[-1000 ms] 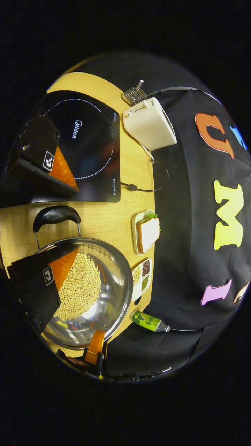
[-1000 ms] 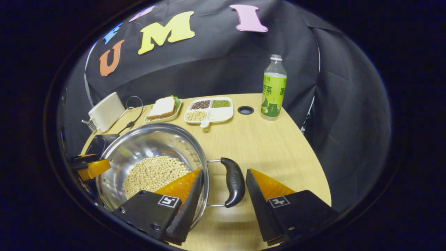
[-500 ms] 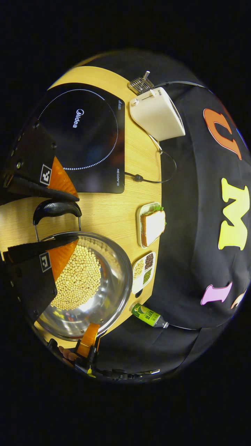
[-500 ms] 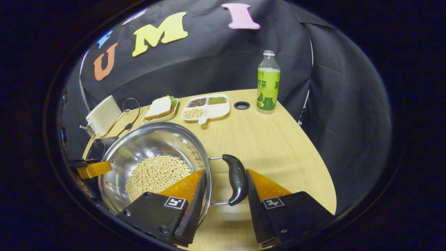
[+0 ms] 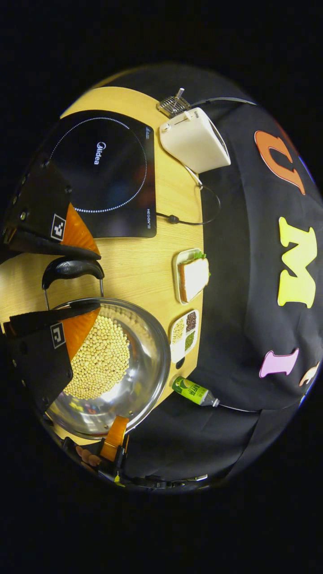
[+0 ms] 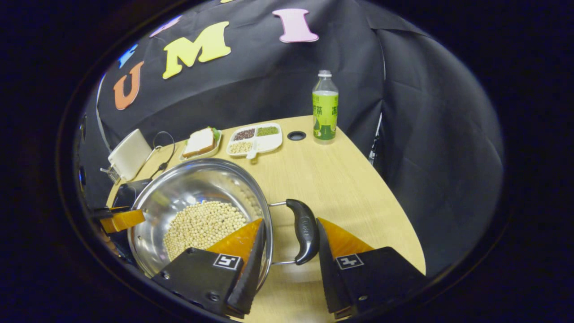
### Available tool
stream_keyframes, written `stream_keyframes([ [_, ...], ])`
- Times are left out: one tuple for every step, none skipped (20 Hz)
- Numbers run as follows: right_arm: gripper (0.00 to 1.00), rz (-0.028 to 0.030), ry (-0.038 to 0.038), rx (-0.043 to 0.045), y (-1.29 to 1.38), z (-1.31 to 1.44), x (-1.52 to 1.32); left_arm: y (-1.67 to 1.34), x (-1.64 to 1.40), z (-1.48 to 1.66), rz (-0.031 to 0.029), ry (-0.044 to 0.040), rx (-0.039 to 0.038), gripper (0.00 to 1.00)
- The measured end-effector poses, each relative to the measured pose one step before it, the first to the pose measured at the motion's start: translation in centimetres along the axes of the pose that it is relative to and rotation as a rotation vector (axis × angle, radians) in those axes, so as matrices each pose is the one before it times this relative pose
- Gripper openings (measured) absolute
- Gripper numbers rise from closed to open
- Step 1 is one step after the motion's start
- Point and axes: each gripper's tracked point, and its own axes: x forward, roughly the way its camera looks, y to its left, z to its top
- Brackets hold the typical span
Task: First push the handle of the pot to place it horizontally, then grasp the pot with both hands and set it on the induction cooktop.
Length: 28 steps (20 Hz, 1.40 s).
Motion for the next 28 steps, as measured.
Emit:
stream_keyframes([
  [0.62, -0.00134, -0.01523, -0.00695, 0.197, 0.518, -0.904, 0.004, -0.712, 0.511, -0.00237, -0.01308, 0.00598, 0.51],
  [0.62, -0.00125, -0.01692, -0.00403, 0.255, 0.564, -0.848, 0.055, -0.809, 0.584, -0.00278, -0.01386, 0.0046, 0.51],
  [0.62, 0.00014, -0.01533, -0.00362, 0.365, 0.576, -0.826, 0.141, -0.807, 0.628, -0.00139, -0.01355, 0.00135, 0.51],
  [0.63, 0.00138, -0.01291, -0.00345, 0.503, 0.517, -0.838, 0.278, -0.822, 0.642, 0.00004, -0.01432, 0.00495, 0.51],
  [0.62, 0.00367, -0.0129, -0.00009, 0.613, 0.589, -0.793, 0.341, -0.905, 0.621, 0.00304, -0.01416, 0.00346, 0.51],
  [0.62, 0.00583, -0.00959, -0.00557, 0.73, 0.429, -0.704, 0.521, -0.907, 0.647, 0.00585, -0.01668, 0.00715, 0.51],
  [0.63, 0.00718, -0.00856, -0.00227, 0.798, 0.427, -0.688, 0.591, -0.865, 0.609, 0.00771, -0.01442, 0.00606, 0.51],
  [0.63, 0.00901, -0.00567, -0.00253, 0.952, 0.474, -0.448, 0.679, -0.853, 0.439, 0.00847, -0.01334, 0.00405, 0.51],
  [0.63, 0.00845, -0.0052, -0.00318, 0.951, 0.39, -0.475, 0.794, -0.673, 0.36, 0.00615, -0.01004, 0.00194, 0.51],
  [0.63, 0.00822, -0.00534, -0.00516, 1.029, 0.336, -0.436, 0.856, -0.55, 0.326, 0.00603, -0.00738, -0.00176, 0.51],
  [0.62, 0.00519, -0.00651, -0.0089, 1.04, 0.359, -0.404, 0.775, -0.687, 0.189, 0.00494, -0.00293, -0.00766, 0.51],
  [0.63, 0.00562, -0.00853, -0.01024, 1.064, 0.471, -0.216, 0.906, -0.681, 0.282, 0.00636, -0.00624, -0.00409, 0.51],
  [0.63, 0.00549, -0.00275, -0.00913, 1.159, 0.269, -0.204, 0.962, -0.663, 0.253, 0.00746, -0.00725, -0.00641, 0.51],
  [0.63, 0.00696, -0.00253, -0.00655, 1.222, 0.183, -0.135, 0.933, -0.626, 0.134, 0.00809, -0.0052, -0.00689, 0.51],
  [0.63, 0.00672, -0.00106, -0.01071, 1.22, 0.241, -0.161, 0.973, -0.466, 0.12, 0.00767, -0.00521, -0.01053, 0.51],
  [0.63, 0.00638, -0.00644, -0.01157, 1.245, 0.265, 0.023, 1.004, -0.394, 0.025, 0.00792, -0.00196, -0.00759, 0.51],
  [0.63, 0.00956, -0.00777, -0.01577, 1.381, 0.281, 0.082, 1.516, -0.264, -0.099, 0.00933, -0.00322, -0.01133, 0.51],
  [0.62, 0.01162, -0.00491, -0.01312, 1.309, 0.082, 0.099, 1.426, -0.158, -0.003, 0.01005, -0.00487, -0.00848, 0.51],
  [0.62, 0.01225, 0.00378, -0.00571, 1.419, -0.064, 0.388, 1.391, -0.139, -0.214, 0.01066, 0.00538, -0.00973, 0.51],
  [0.62, 0.01307, 0.00258, -0.00741, 1.326, -0.132, 0.444, 1.189, -0.182, -0.101, 0.01315, 0.00137, -0.01377, 0.51],
  [0.63, 0.01203, 0.00322, -0.00473, 1.324, -0.111, 0.442, 1.325, -0.17, -0.194, 0.01384, 0.00228, 0.00104, 0.51],
  [0.63, 0.01187, 0.00638, 0.002, 1.274, -0.191, 0.49, 1.394, 0.033, 0.031, 0.01423, -0.00187, 0.00049, 0.51],
  [0.62, 0.01123, 0.00873, 0.00741, 1.363, -0.274, 0.619, 1.29, -0.067, 0.04, 0.01379, -0.00429, 0.00206, 0.51],
  [0.63, 0.01247, 0.01024, -0.00012, 1.267, -0.233, 0.507, 1.229, -0.055, -0.042, 0.01147, -0.00671, 0.00304, 0.51],
  [0.63, 0.00822, 0.00317, -0.01107, 1.183, -0.071, 0.61, 1.06, 0.266, -0.191, 0.00709, -0.00105, -0.01203, 0.51],
  [0.63, 0.00543, 0.00241, -0.00665, 1.023, -0.08, 0.592, 1.054, 0.324, -0.309, 0.0049, 0.00618, -0.0119, 0.51],
  [0.63, 0.00307, 0.00682, -0.00703, 0.903, -0.157, 0.558, 0.927, 0.282, -0.243, 0.00375, 0.00614, -0.00964, 0.51],
  [0.63, 0.00202, 0.00431, -0.00334, 0.912, -0.011, 0.661, 0.974, 0.551, -0.109, 0.00464, 0.00142, -0.00609, 0.51],
])
